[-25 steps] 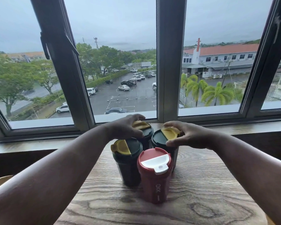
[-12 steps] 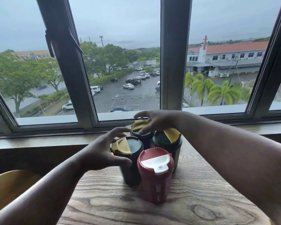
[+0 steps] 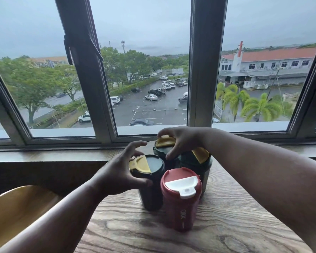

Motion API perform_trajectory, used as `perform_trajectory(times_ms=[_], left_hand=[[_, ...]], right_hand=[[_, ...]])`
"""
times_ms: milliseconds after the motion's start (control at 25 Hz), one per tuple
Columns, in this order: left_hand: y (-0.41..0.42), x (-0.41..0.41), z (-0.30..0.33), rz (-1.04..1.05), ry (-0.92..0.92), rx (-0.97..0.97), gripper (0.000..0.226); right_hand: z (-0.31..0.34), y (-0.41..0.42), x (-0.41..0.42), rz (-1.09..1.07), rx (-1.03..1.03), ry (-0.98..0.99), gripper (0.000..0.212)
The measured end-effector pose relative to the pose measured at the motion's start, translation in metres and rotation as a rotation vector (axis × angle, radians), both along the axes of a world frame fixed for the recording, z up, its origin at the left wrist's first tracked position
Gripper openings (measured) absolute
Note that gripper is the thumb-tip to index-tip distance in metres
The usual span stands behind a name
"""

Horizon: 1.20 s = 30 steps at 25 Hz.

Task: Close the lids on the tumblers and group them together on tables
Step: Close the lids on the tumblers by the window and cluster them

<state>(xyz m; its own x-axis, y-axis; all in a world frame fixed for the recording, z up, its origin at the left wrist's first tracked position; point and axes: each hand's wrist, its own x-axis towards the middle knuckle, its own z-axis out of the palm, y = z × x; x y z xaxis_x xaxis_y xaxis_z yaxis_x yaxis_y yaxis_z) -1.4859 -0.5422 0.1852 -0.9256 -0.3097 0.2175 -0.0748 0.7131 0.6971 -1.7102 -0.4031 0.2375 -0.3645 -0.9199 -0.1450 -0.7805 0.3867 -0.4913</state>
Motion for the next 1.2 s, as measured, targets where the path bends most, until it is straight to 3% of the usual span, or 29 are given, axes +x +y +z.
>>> perform_trajectory(times_ms=[560, 800, 1040, 1200], left_hand=[[-0.002, 0.001, 0.001, -0.053, -0.051, -0.069, 0.102], [0.001, 0.005, -0.002, -0.026, -0.034, -0.141, 0.103], [0.009, 0.011, -0.022, 0.012, 0.117, 0.017, 0.099], [0.016, 0.011, -0.029, 0.039, 0.181, 0.15, 0.1]], right_hand=[[0.001, 0.0, 0.004, 0.034, 0.045, -0.08, 0.085], [0.005, 0.026, 0.002, -0.001, -0.057, -0.056, 0.08], [-0.026, 0.105, -0.01, -0.014, -0.196, -0.234, 0.105], [-0.054, 0.113, -0.015, 0.011, -0.324, -0.321, 0.092]])
